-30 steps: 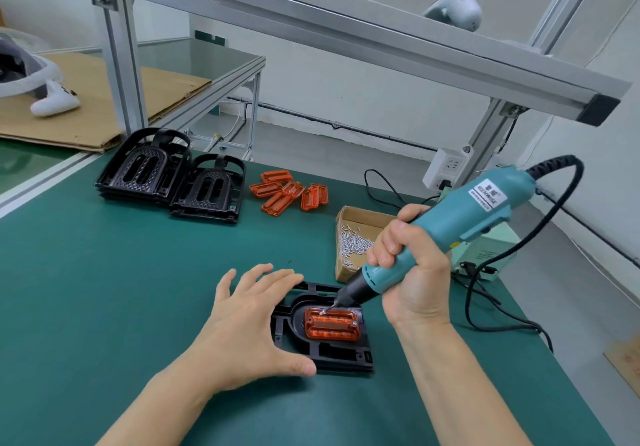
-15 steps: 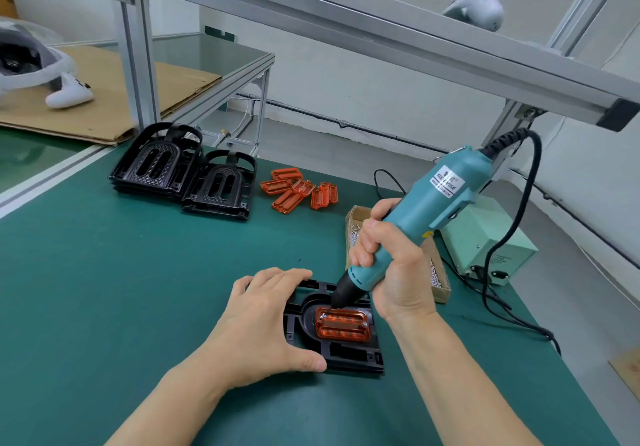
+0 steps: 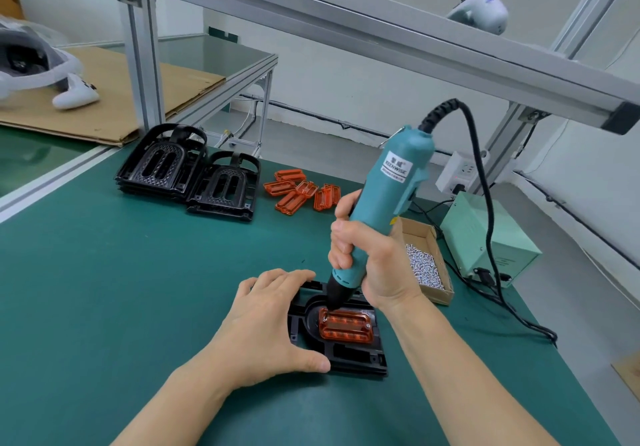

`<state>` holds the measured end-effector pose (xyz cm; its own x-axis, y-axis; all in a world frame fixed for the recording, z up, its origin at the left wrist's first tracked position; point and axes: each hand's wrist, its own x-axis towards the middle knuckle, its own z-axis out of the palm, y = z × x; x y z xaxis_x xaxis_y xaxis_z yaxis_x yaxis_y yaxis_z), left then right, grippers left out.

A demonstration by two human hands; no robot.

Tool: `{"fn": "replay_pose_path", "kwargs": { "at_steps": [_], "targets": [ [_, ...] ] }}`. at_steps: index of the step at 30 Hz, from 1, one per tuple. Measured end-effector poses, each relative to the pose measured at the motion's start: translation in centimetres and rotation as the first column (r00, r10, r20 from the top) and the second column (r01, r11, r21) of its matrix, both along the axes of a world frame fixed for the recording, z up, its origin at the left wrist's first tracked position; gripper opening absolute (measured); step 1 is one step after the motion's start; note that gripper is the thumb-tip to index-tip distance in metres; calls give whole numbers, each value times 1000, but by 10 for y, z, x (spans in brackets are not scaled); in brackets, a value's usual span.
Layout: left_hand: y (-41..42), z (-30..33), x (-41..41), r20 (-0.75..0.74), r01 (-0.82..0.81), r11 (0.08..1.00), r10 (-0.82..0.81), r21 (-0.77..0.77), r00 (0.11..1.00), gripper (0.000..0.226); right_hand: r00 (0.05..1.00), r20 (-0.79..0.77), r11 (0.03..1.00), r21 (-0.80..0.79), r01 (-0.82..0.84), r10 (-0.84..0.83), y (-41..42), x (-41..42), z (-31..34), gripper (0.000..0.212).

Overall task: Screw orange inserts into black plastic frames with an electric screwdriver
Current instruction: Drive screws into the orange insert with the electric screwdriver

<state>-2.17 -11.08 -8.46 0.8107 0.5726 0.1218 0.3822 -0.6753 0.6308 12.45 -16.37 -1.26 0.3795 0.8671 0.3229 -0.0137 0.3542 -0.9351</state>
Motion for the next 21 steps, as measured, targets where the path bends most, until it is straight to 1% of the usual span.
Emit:
{"fn": "replay_pose_path", "kwargs": {
  "at_steps": [2, 4, 7, 11, 14, 16, 21],
  "targets": [
    [1, -2, 1, 7, -1, 1000, 1, 4, 1000, 108, 997, 21, 998, 14, -69, 68, -2, 0, -1, 15],
    [2, -3, 1, 17, -2, 1000, 2, 0, 1000, 109, 995, 29, 995, 31, -100, 99, -5, 0, -3, 14],
    [1, -4, 1, 26, -1, 1000, 1, 0, 1000, 108, 997, 45, 997, 27, -70, 69, -7, 3, -4, 16],
    [2, -6, 0, 36, 4, 1000, -4, -10, 999, 107, 993, 114, 999, -42, -21, 26, -7, 8, 0, 18],
    [3, -7, -1, 34, 5, 1000, -5, -9, 999, 107, 992, 121, 996, -86, -24, 35, -9, 11, 4, 19],
    [4, -8, 0, 29, 2, 1000, -1, -11, 1000, 106, 993, 109, 996, -82, -35, 44, -10, 10, 4, 21],
    [4, -10, 0, 25, 1, 1000, 0, -20, 1000, 106, 993, 106, 999, -11, -47, 47, -8, 5, -2, 29]
  ]
}}
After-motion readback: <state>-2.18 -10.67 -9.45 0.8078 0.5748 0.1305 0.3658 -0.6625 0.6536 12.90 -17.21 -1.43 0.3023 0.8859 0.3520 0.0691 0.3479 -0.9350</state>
